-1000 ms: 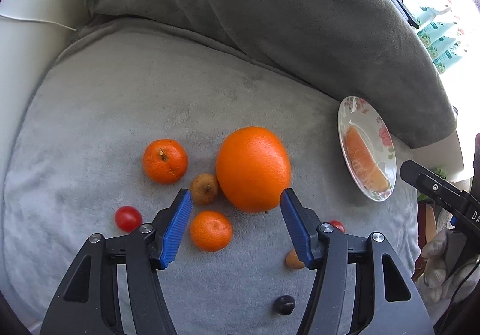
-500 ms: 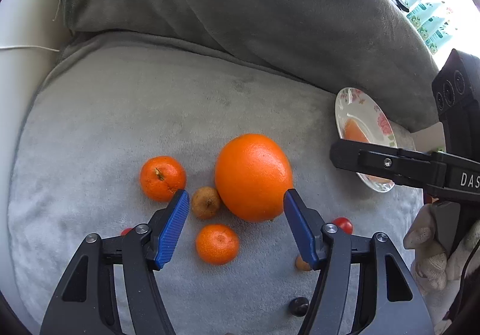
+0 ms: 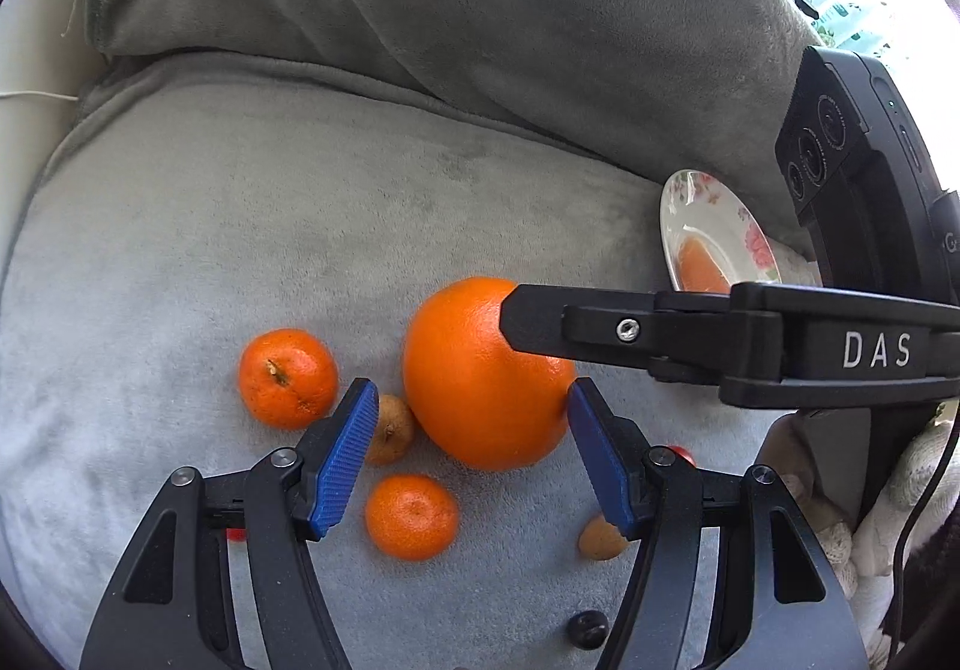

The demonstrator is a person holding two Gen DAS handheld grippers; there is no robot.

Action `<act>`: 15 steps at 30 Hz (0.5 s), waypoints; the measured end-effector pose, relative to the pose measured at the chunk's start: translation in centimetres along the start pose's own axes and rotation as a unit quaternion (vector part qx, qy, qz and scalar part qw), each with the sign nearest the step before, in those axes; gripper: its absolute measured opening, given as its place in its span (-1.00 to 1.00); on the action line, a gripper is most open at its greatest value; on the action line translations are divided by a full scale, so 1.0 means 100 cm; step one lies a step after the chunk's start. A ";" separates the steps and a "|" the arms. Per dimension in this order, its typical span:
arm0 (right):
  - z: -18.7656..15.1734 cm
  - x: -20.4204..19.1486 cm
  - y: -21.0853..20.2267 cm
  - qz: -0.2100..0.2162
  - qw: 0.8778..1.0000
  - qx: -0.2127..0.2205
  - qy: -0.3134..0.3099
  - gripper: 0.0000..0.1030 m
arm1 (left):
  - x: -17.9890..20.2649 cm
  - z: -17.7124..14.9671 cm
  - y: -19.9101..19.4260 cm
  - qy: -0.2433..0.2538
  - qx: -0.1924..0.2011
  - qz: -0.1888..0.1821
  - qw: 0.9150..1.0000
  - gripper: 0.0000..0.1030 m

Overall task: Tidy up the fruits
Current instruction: 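Close the right gripper around the large orange and lift it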

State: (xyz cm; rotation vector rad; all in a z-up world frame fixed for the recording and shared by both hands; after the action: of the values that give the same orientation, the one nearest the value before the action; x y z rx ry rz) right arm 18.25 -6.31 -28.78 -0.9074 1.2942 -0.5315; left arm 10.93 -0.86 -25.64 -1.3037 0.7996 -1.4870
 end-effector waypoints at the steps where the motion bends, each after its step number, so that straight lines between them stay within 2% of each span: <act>1: -0.001 0.001 0.001 0.002 1.000 -0.002 0.001 0.57 | 0.000 0.001 0.000 0.000 0.000 -0.001 1.000 0.26; 3: 0.000 0.000 0.004 0.008 1.000 -0.006 0.003 0.56 | 0.000 0.001 0.001 -0.001 0.000 -0.005 1.000 0.26; 12: 0.001 -0.001 0.011 0.029 0.999 -0.020 0.009 0.25 | -0.001 0.002 0.006 -0.013 -0.010 -0.033 0.999 0.26; 15: 0.002 -0.002 0.012 0.030 0.999 -0.022 0.007 0.23 | 0.002 0.002 0.010 -0.007 -0.016 -0.037 0.999 0.22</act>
State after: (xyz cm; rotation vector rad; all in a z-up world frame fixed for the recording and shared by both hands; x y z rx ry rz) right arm 18.24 -5.44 -29.64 -0.8995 1.3457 -0.4661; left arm 11.38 -1.37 -26.39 -1.3784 0.7765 -1.5271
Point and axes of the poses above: each gripper's, at about its wrist camera, not at the fingertips, and y roughly the way its jaws point, x to its right, z to its top, the point moved 8 cm from there along y, roughly the way its jaws point, and after that the axes turned 8 degrees about -x, right-handed, at the moved point
